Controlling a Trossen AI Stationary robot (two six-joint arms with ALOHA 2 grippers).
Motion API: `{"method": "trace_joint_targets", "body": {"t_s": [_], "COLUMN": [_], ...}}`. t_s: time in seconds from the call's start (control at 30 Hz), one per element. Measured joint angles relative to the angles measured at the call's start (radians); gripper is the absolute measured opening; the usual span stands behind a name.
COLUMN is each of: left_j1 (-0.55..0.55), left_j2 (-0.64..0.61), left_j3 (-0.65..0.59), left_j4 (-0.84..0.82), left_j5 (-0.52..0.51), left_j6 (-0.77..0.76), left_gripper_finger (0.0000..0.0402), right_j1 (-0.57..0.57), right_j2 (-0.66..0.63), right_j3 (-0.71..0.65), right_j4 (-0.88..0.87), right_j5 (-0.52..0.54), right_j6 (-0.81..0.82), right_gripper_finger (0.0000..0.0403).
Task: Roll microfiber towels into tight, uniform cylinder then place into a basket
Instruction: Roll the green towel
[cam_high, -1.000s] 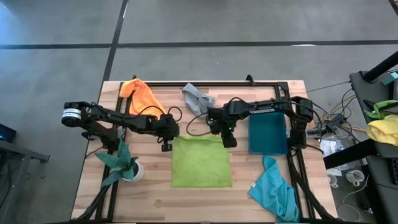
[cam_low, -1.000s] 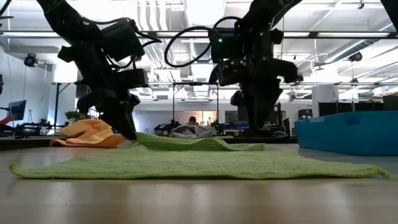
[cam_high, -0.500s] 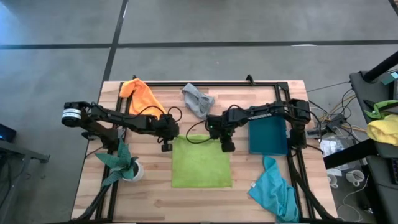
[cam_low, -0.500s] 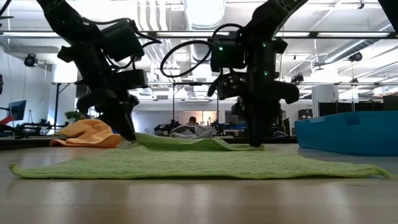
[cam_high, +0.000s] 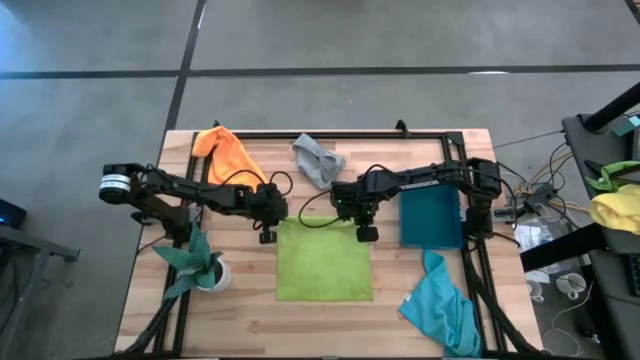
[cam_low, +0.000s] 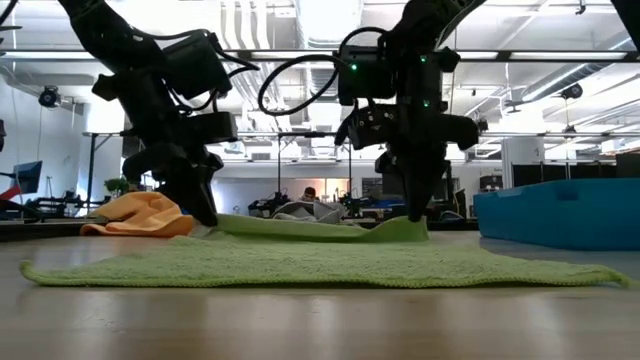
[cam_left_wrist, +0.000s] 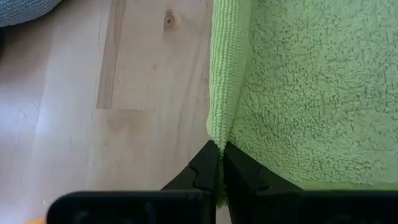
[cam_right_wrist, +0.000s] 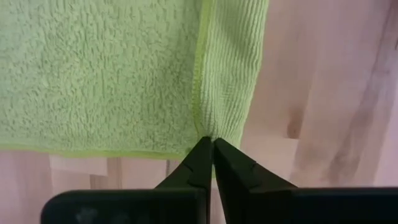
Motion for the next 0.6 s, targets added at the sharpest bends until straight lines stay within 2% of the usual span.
{"method": "trace_joint_targets", "body": {"t_s": [0.27,0.6], "left_j1": [0.000,0.000], "left_j2": [0.000,0.001], "left_j3": [0.000,-0.009], "left_j4": [0.034,0.034], "left_j5": [-0.007,-0.011], "left_j6": [-0.060,-0.054], "left_gripper_finger": [0.0002,0.0002], "right_j1": [-0.016,-0.019], "right_j2": [0.002,0.002], "right_j3": [-0.014,-0.086], "right_j4": [0.016,0.053], "right_j5": [0.102,0.125], "right_j6": [-0.051,-0.080], "right_gripper_finger": [0.0012,0.0013]}}
